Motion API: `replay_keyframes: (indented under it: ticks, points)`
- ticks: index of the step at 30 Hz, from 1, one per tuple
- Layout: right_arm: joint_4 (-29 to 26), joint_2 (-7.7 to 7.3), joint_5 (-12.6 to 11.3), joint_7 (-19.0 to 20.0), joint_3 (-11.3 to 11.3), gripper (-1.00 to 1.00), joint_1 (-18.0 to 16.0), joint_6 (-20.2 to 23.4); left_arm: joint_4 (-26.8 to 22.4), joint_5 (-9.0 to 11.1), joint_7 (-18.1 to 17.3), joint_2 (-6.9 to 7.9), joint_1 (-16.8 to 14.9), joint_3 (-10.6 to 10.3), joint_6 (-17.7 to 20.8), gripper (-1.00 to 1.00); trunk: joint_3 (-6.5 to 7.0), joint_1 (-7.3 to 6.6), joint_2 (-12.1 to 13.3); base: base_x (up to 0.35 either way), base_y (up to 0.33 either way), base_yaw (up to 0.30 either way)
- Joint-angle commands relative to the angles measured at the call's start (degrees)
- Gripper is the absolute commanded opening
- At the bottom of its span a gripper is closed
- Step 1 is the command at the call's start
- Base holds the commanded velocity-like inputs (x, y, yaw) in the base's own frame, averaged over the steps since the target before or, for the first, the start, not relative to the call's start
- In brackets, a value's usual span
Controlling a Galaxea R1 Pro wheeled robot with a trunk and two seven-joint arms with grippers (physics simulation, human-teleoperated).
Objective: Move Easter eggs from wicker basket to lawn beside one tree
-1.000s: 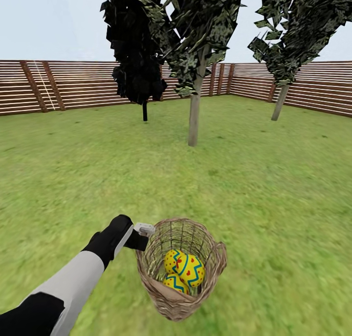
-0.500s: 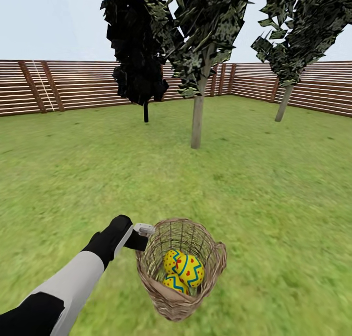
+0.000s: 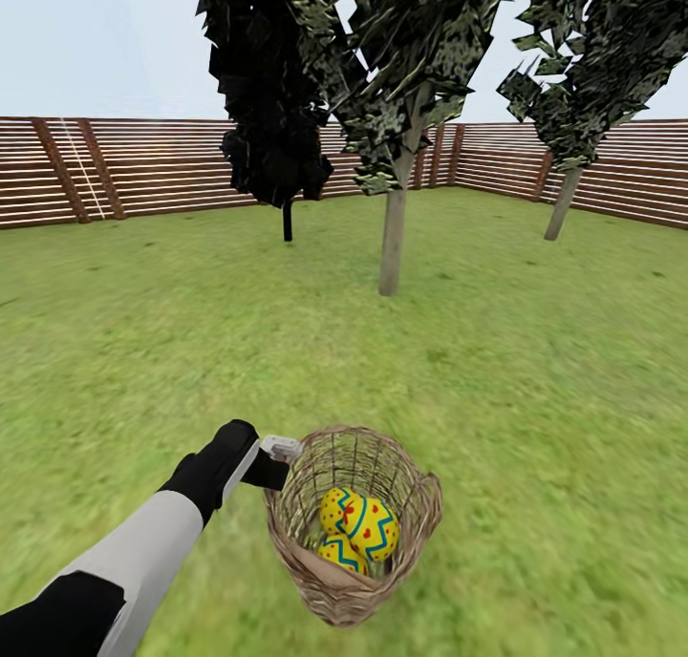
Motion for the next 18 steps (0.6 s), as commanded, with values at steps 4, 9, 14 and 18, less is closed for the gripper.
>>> replay_keyframes:
  ticks: [4,9,14,18]
  points:
    - [0.09,-0.03,0.47,0.11,-0.49,1.00,-0.06,0.01,-0.05,1.04,0.09,0.03,-0.04,-0.14,0.26,-1.00,-0.05,0.02,-0.02,0.283,0.136,0.000]
    - [0.09,-0.03,0.47,0.11,-0.49,1.00,-0.06,0.01,-0.11,1.04,0.09,0.03,-0.04,-0.13,0.26,-1.00,-0.05,0.02,-0.02,0.282,0.136,0.000]
    - [0.09,-0.02,0.53,0.11,-0.49,1.00,-0.06,0.00,-0.14,1.04,0.09,0.03,-0.04,-0.13,0.26,-1.00,-0.05,0.02,-0.02,0.282,0.136,0.000]
    - [0.09,-0.02,0.47,0.11,-0.49,1.00,-0.06,0.00,-0.14,1.04,0.09,0.10,-0.04,-0.13,0.26,-1.00,-0.05,0.02,-0.02,0.283,0.136,0.000]
